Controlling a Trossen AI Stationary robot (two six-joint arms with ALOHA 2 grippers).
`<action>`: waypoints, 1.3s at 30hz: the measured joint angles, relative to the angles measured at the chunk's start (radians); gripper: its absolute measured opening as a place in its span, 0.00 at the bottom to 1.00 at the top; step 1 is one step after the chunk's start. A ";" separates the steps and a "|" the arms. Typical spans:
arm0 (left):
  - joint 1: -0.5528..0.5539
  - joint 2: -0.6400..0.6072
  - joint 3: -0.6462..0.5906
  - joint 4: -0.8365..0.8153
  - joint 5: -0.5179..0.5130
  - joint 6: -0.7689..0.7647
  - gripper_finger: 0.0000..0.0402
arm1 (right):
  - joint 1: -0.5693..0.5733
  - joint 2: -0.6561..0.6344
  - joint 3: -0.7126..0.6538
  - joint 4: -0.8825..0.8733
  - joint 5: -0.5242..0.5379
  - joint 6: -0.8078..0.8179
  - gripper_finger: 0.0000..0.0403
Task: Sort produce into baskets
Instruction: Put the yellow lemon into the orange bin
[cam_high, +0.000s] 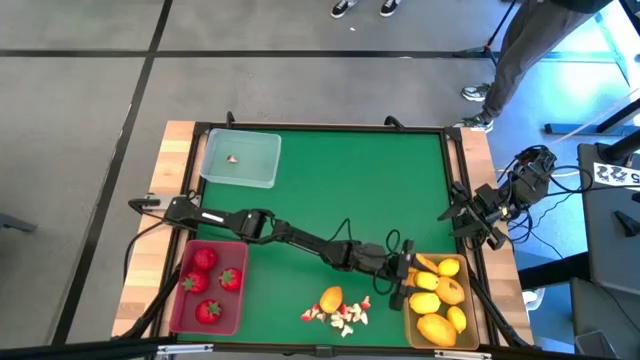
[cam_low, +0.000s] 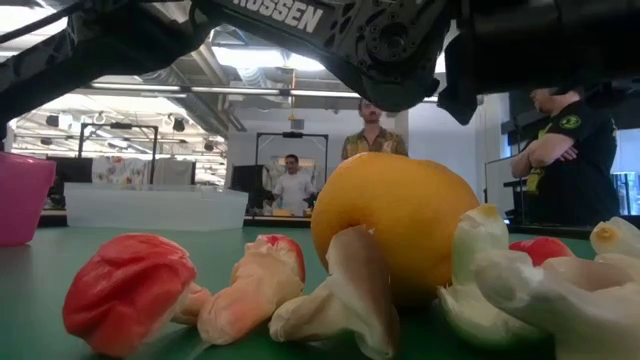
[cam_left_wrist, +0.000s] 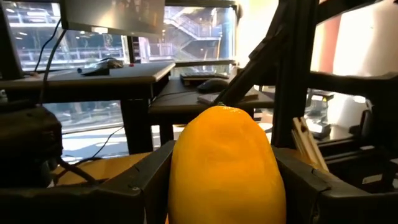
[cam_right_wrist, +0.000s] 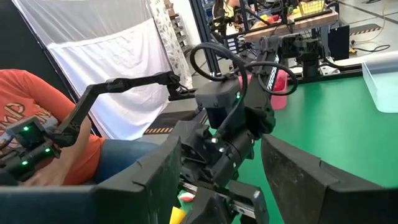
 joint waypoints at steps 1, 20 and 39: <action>0.000 0.000 0.000 0.000 0.000 0.001 0.52 | 0.000 0.000 0.000 0.000 0.001 0.000 0.55; 0.004 -0.012 0.007 -0.080 0.021 0.037 0.79 | 0.000 0.000 0.000 -0.001 0.001 0.002 0.55; -0.027 -0.540 0.010 -1.428 0.193 0.209 0.79 | 0.000 0.001 0.000 -0.002 0.070 0.062 0.55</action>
